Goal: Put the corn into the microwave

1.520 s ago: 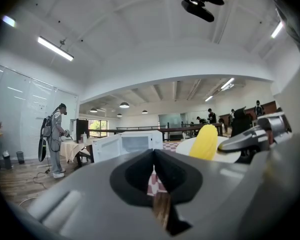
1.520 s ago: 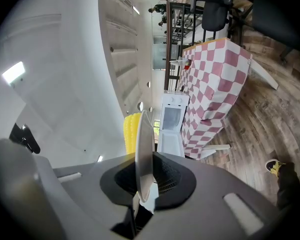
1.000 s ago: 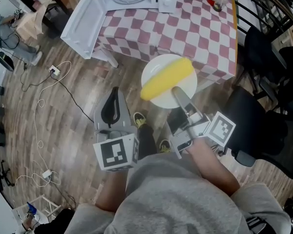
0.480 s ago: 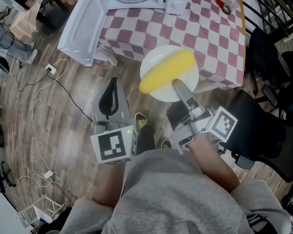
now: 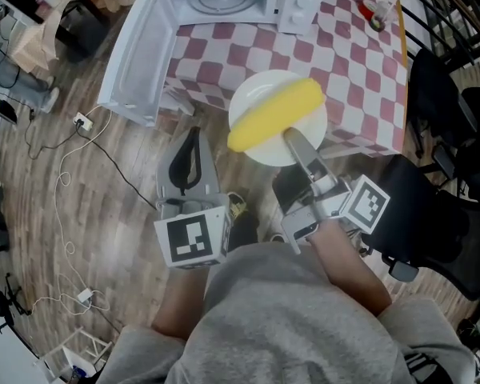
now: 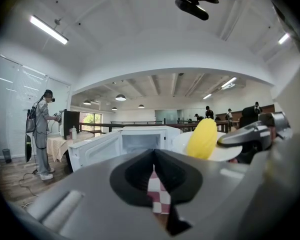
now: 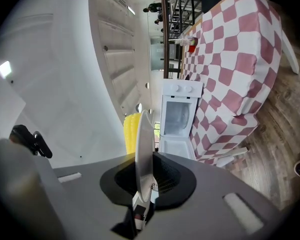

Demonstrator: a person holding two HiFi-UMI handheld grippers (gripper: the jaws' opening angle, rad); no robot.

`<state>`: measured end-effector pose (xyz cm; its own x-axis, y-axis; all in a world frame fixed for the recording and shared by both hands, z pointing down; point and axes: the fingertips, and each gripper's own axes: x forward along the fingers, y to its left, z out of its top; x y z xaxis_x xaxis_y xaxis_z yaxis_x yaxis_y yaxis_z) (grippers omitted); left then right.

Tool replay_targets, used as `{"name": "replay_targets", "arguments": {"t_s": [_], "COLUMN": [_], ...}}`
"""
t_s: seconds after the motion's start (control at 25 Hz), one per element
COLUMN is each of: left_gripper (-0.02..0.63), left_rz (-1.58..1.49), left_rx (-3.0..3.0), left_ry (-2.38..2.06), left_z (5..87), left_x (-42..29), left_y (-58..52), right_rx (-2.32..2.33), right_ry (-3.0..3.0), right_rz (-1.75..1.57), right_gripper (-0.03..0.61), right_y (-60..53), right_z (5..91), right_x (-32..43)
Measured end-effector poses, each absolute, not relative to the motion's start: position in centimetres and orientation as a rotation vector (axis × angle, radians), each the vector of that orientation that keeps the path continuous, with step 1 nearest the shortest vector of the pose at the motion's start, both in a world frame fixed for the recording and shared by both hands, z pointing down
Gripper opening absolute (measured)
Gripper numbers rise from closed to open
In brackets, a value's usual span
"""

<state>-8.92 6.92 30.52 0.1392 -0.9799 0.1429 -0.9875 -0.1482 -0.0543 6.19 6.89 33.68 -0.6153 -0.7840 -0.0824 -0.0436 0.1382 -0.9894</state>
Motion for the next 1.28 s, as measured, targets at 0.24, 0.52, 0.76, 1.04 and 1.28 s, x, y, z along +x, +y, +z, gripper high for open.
{"name": "replay_targets", "arguments": {"t_s": [0.24, 0.52, 0.76, 1.04, 1.28], "left_gripper": [0.011, 0.011, 0.011, 0.011, 0.011], "left_rz": [0.212, 0.187, 0.173, 0.154, 0.147], "left_rx": [2.347, 2.374, 2.382, 2.391, 2.4], "left_ry": [-1.98, -1.959, -1.953, -1.943, -1.931], "left_z": [30.4, 30.4, 30.4, 30.4, 30.4], "left_x": [-10.3, -12.5, -14.9, -16.0, -16.2], "left_y": [4.7, 2.8, 1.9, 1.7, 2.0], "right_rx": [-0.807, -0.813, -0.821, -0.849, -0.857], "right_ry": [1.787, 1.783, 1.782, 1.793, 1.785], "right_rz": [-1.515, -1.478, -1.462, -1.447, -1.443], "right_gripper": [0.029, 0.029, 0.029, 0.029, 0.029], "right_y": [4.9, 3.0, 2.1, 2.0, 2.5], "right_z": [33.2, 32.7, 32.6, 32.5, 32.3], "right_x": [5.0, 3.0, 0.9, 0.0, -0.2]}}
